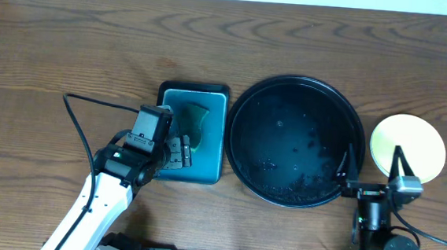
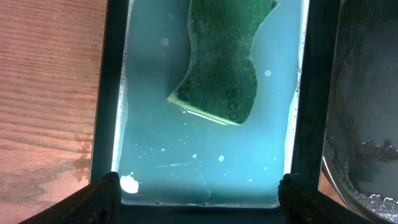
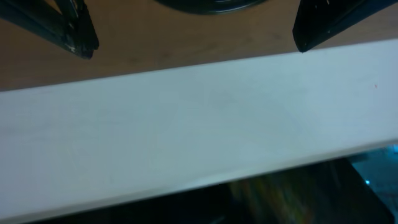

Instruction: Clean dirty plates on tray and stack at the side

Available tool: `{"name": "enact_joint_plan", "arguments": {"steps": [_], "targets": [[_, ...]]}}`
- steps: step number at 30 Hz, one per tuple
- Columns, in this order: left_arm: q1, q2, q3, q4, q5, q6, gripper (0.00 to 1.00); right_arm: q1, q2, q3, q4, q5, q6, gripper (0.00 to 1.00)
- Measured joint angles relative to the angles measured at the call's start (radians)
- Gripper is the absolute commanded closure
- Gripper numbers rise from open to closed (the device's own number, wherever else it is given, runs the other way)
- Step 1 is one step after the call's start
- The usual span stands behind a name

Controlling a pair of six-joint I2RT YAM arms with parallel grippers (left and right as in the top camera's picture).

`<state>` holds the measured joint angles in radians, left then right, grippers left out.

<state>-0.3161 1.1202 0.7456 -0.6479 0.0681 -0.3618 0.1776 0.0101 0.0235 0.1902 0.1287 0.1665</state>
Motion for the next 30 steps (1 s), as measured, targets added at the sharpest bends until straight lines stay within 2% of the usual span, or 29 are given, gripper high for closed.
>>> {"name": "enact_joint_plan", "arguments": {"steps": [5,11,30], "targets": [[0.0,0.0,0.0,0.0,0.0,0.0,0.19,0.0,0.0,-0.017,-0.056,0.0,-0.004,0.01],[0.0,0.0,0.0,0.0,0.0,0.0,0.19,0.0,0.002,-0.017,-0.25,-0.009,-0.019,0.01],[0.0,0.0,0.0,0.0,0.0,0.0,0.18,0.0,0.002,-0.017,-0.25,-0.024,-0.066,0.01]]}}
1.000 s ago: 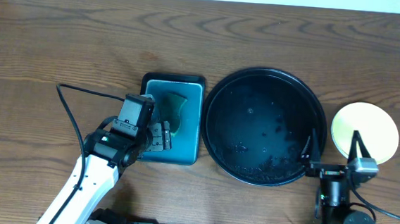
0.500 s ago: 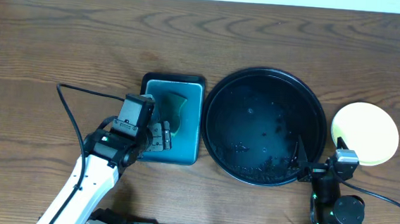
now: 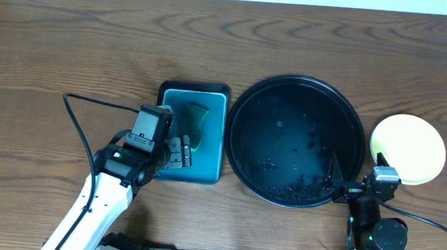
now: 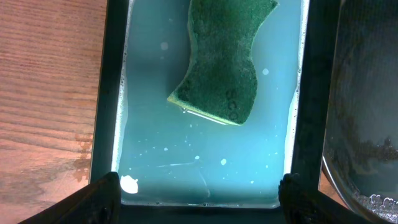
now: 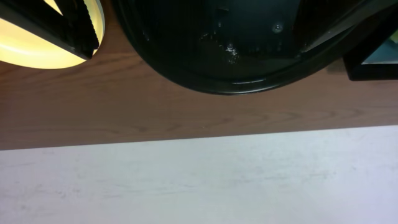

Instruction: Clean dirty plates on tray and stack at the side

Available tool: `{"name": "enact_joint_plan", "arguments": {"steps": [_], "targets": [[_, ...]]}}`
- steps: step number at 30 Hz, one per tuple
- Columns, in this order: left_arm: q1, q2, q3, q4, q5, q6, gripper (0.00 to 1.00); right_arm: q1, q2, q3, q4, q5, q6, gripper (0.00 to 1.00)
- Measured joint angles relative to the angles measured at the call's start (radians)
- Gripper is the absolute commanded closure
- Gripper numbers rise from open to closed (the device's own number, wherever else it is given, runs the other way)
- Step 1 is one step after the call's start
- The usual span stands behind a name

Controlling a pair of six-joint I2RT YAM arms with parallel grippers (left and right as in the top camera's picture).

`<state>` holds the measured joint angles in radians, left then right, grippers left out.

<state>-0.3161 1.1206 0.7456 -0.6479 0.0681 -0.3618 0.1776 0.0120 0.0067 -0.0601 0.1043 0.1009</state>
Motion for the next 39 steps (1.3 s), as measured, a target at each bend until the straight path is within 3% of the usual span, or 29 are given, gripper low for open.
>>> {"name": "enact_joint_plan", "arguments": {"steps": [39], "targets": [[0.0,-0.033,0.0,-0.005,-0.024,0.009,0.18,0.0,0.0,0.0,0.0,-0.001,0.0,0.01]]}}
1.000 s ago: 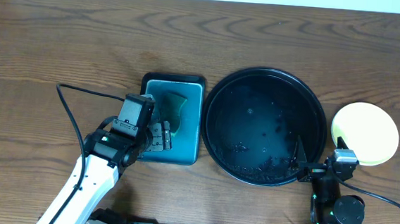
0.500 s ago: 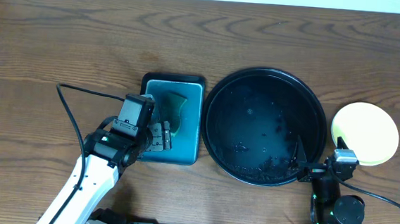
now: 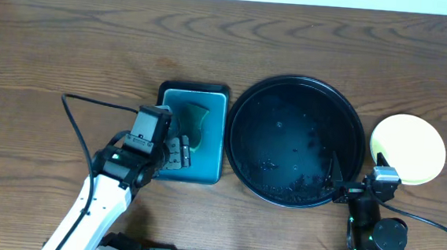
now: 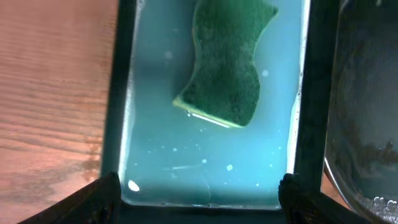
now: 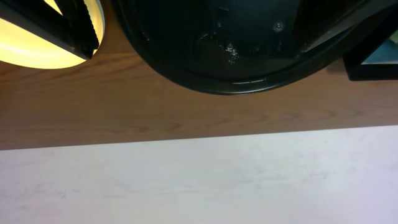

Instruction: Clean dirty plates on tray and stack at the side

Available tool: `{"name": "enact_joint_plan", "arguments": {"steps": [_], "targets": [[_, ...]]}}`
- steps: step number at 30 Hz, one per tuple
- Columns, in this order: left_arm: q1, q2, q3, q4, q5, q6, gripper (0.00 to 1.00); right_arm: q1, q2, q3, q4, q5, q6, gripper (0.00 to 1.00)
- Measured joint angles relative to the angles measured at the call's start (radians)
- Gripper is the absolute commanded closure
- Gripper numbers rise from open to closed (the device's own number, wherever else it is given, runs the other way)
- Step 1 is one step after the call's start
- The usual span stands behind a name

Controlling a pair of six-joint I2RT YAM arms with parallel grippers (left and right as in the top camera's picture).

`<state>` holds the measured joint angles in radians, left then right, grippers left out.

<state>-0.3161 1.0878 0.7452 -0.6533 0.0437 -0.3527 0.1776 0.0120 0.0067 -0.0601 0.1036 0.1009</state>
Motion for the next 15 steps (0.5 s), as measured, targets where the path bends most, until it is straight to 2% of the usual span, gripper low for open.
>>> {"name": "enact_joint_plan", "arguments": {"steps": [5,15], "targets": [[0.0,-0.127,-0.043,0.062,-0.051,0.012,0.18,0.0,0.0,0.0,0.0,-0.002,0.0,0.01],[0.077,-0.547,-0.409,0.46,-0.102,0.014,0.18,0.0,0.0,0.0,0.0,-0.003,0.0,0.01]]}}
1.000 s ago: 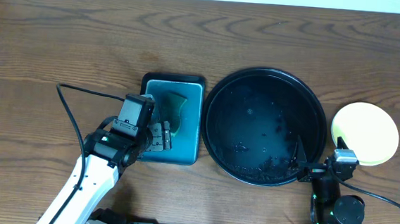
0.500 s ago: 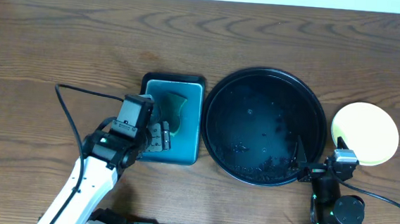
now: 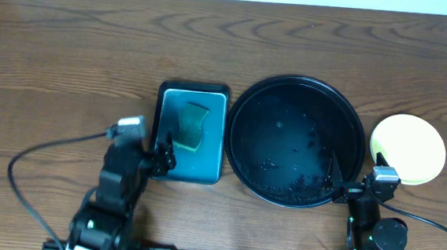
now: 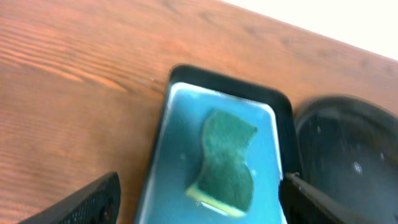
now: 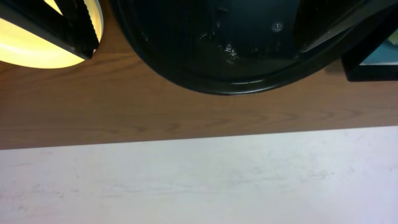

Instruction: Clean dirty plates on tray and stack at the side

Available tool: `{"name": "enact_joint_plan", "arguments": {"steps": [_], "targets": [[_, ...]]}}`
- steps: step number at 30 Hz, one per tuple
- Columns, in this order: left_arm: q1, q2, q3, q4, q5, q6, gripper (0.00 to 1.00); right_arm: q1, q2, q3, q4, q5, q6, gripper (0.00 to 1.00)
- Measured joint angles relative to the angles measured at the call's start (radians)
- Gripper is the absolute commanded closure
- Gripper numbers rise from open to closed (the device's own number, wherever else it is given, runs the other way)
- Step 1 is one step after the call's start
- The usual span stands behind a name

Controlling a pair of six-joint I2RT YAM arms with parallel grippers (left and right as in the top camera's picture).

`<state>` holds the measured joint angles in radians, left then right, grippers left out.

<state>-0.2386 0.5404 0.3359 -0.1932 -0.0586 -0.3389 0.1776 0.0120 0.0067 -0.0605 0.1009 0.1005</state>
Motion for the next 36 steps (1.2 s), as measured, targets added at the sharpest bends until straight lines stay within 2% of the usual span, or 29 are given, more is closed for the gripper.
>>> {"name": "enact_joint_plan", "arguments": {"steps": [7,14,22,26,30,36], "targets": [[0.077,-0.281,-0.199,0.182,0.0,0.0,0.18,0.0,0.0,0.0,0.0,0.0,0.0,0.01],[0.132,-0.475,-0.315,0.329,0.0,0.0,0.18,0.0,0.0,0.0,0.0,-0.001,0.0,0.01],[0.185,-0.53,-0.33,0.43,0.031,0.131,0.18,0.0,0.0,0.0,0.0,-0.002,0.0,0.01],[0.186,-0.53,-0.33,0.378,0.036,0.206,0.18,0.0,0.0,0.0,0.0,-0.003,0.0,0.01],[0.187,-0.529,-0.33,0.194,0.047,0.243,0.18,0.0,0.0,0.0,0.0,-0.003,0.0,0.01],[0.187,-0.53,-0.322,0.171,0.079,0.262,0.18,0.0,-0.001,0.0,0.0,-0.004,-0.003,0.01]]}}
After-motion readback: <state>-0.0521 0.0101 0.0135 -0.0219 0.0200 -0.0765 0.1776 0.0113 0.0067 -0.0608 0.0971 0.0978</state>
